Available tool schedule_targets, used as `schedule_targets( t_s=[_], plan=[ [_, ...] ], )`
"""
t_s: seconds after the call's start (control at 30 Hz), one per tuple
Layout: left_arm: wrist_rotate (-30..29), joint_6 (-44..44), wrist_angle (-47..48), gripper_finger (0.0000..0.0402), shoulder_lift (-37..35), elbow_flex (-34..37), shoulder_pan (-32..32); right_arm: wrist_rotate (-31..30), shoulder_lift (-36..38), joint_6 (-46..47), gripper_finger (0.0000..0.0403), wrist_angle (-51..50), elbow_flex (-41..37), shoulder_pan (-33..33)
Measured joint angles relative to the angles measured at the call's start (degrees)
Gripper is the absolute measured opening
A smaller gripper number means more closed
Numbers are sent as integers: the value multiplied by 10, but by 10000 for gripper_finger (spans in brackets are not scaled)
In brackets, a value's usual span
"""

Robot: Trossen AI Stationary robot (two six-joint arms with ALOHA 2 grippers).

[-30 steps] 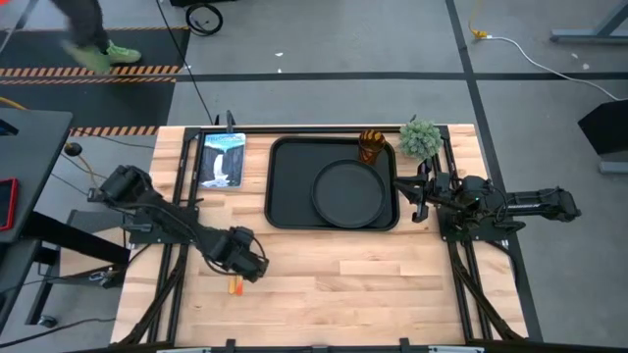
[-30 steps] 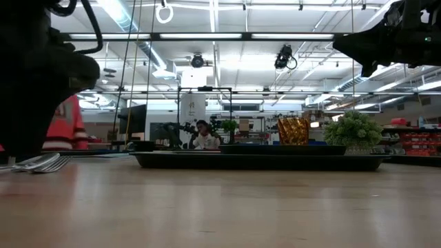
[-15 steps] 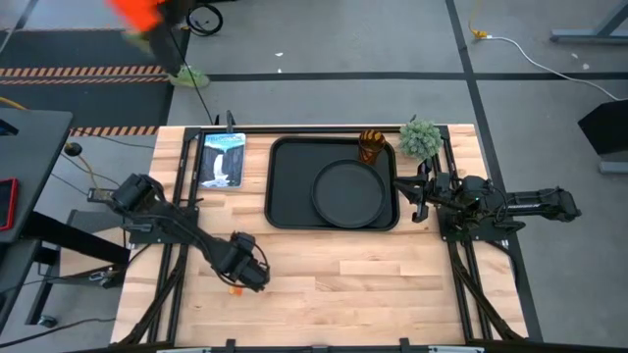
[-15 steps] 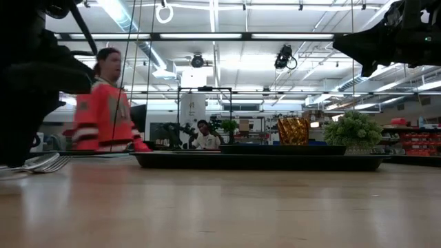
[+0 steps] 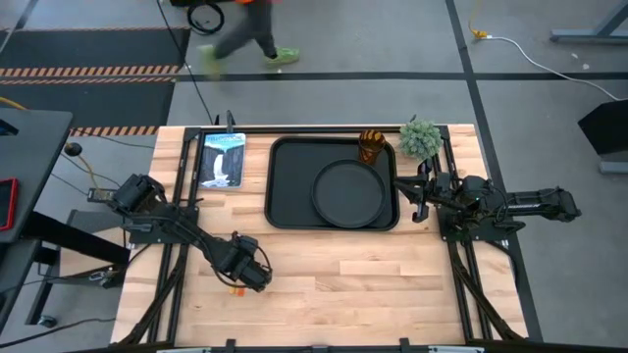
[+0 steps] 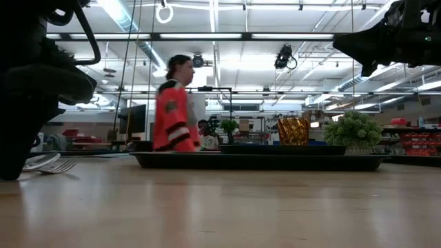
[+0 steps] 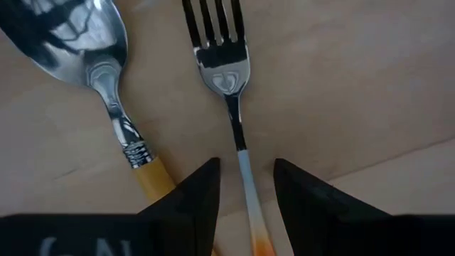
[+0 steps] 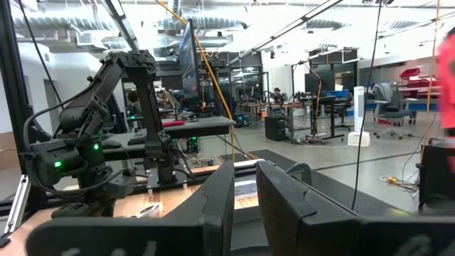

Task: Pick and place plate/cup/fork/spoon on tray
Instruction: Put the orange fork to the left of the black plate on the black tray

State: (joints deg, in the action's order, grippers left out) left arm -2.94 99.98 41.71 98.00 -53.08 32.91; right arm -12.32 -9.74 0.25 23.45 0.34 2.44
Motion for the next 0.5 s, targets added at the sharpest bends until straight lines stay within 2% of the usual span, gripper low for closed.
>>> schedule_targets(
  t_s=[0.5],
  plan=[
    [5, -17, -3, 33, 0, 1, -2, 0, 0, 0, 68, 0, 0, 0]
  ],
)
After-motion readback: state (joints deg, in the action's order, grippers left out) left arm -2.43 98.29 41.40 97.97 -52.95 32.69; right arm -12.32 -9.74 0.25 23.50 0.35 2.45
